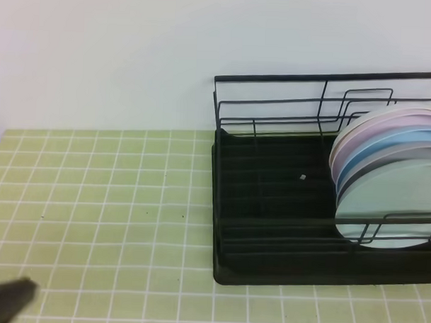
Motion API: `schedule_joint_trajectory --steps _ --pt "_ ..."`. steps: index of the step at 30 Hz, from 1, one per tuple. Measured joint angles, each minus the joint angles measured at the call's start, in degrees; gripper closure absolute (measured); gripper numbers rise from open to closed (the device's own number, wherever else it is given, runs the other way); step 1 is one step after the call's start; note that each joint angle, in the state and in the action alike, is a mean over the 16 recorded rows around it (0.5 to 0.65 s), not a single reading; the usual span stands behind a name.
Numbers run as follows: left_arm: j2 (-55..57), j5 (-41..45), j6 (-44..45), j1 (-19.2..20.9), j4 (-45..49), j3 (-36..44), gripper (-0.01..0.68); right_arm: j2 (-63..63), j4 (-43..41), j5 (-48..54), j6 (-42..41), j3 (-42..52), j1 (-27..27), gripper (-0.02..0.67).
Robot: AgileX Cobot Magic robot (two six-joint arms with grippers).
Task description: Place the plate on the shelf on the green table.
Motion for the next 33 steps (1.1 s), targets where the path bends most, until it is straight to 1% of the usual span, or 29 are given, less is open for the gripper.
schedule_joint_trajectory --steps 4,8,11,14,18,22,27,33 --pt "-5.0 -5.0 0.5 6.4 -0.4 3.0 0.673 -0.1 0.0 0.0 0.0 0.4 0.0 0.651" --pt "-10.7 -10.1 0.6 12.4 -2.3 8.2 0.673 0.0 0.1 0.1 0.0 0.4 0.0 0.651" --pt "-14.8 -13.9 0.7 15.9 -4.0 13.1 0.673 0.0 0.1 0.1 0.0 0.4 0.0 0.651" --pt "-18.5 -17.1 0.6 18.4 -5.6 18.3 0.673 0.0 0.1 0.1 0.0 0.4 0.0 0.651" --pt "-22.0 -18.7 0.6 20.6 -7.3 24.3 0.673 0.1 0.1 0.1 0.0 0.4 0.0 0.651" --pt "-23.8 -18.2 0.6 21.7 -8.1 28.1 0.673 0.0 0.1 0.1 0.0 0.4 0.0 0.651" --pt "-24.4 -16.4 0.6 21.9 -8.5 30.3 0.673 0.1 0.1 0.2 0.0 0.4 0.0 0.651" --pt "-24.3 -15.5 0.5 21.9 -8.7 30.7 0.673 0.1 0.1 0.2 0.0 0.4 0.0 0.651"
